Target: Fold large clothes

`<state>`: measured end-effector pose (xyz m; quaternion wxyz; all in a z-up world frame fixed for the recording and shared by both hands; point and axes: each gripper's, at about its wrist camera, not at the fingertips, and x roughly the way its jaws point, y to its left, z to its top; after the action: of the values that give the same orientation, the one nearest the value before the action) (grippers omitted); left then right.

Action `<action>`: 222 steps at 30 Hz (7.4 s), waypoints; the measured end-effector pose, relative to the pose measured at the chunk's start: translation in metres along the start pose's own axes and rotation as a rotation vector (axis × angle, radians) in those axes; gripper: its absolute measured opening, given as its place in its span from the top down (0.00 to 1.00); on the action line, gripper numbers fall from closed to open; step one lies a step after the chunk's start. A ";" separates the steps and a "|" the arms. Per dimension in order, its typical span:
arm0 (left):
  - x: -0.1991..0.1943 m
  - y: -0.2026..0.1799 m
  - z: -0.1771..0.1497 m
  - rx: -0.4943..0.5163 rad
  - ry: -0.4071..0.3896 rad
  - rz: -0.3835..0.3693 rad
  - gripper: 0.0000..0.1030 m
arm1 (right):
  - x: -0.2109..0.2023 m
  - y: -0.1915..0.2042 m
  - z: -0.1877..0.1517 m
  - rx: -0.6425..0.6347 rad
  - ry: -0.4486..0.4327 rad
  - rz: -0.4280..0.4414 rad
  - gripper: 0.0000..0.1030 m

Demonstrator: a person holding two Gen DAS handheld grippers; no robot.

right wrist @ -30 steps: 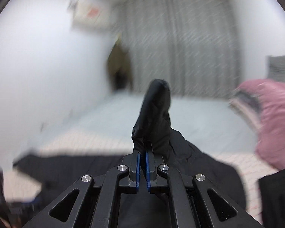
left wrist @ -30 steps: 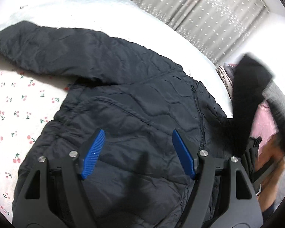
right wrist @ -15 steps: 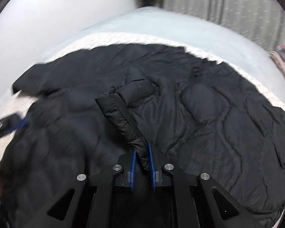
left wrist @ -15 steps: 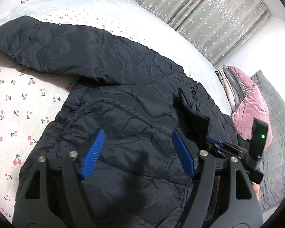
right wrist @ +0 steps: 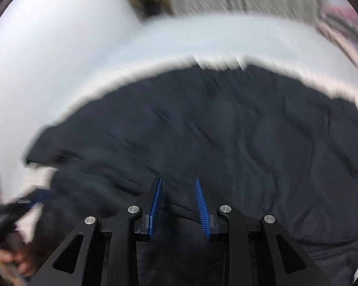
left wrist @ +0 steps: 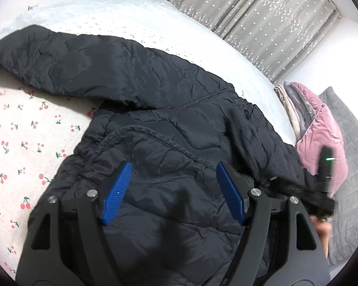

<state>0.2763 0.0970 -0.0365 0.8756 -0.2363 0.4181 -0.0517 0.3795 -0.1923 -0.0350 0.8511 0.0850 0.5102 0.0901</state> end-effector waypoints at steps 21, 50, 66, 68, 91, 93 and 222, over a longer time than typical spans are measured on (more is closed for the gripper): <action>-0.043 0.176 0.074 -0.311 -0.051 0.234 0.20 | -0.163 0.028 -0.131 0.176 -0.162 0.181 0.20; -0.110 -0.067 0.124 0.192 -0.439 -0.066 0.93 | -0.185 -0.021 -0.154 0.126 -0.331 -0.434 0.20; 0.021 -0.215 -0.001 0.492 -0.078 -0.175 0.81 | -0.176 -0.090 -0.158 0.311 -0.210 -0.383 0.20; 0.034 -0.217 -0.012 0.516 -0.034 -0.159 0.74 | -0.176 -0.098 -0.160 0.340 -0.198 -0.349 0.20; 0.064 -0.261 -0.083 0.789 0.187 -0.175 0.23 | -0.171 -0.118 -0.163 0.428 -0.173 -0.244 0.20; 0.097 -0.247 -0.077 0.684 0.314 -0.139 0.23 | -0.169 -0.119 -0.163 0.430 -0.164 -0.236 0.20; -0.055 0.021 -0.051 0.272 0.233 0.047 0.23 | -0.106 -0.079 -0.198 0.012 0.036 -0.024 0.44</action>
<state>0.2001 0.1121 -0.0344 0.8461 -0.0984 0.5113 -0.1142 0.1603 -0.2843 -0.0552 0.8422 0.0824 0.5271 0.0781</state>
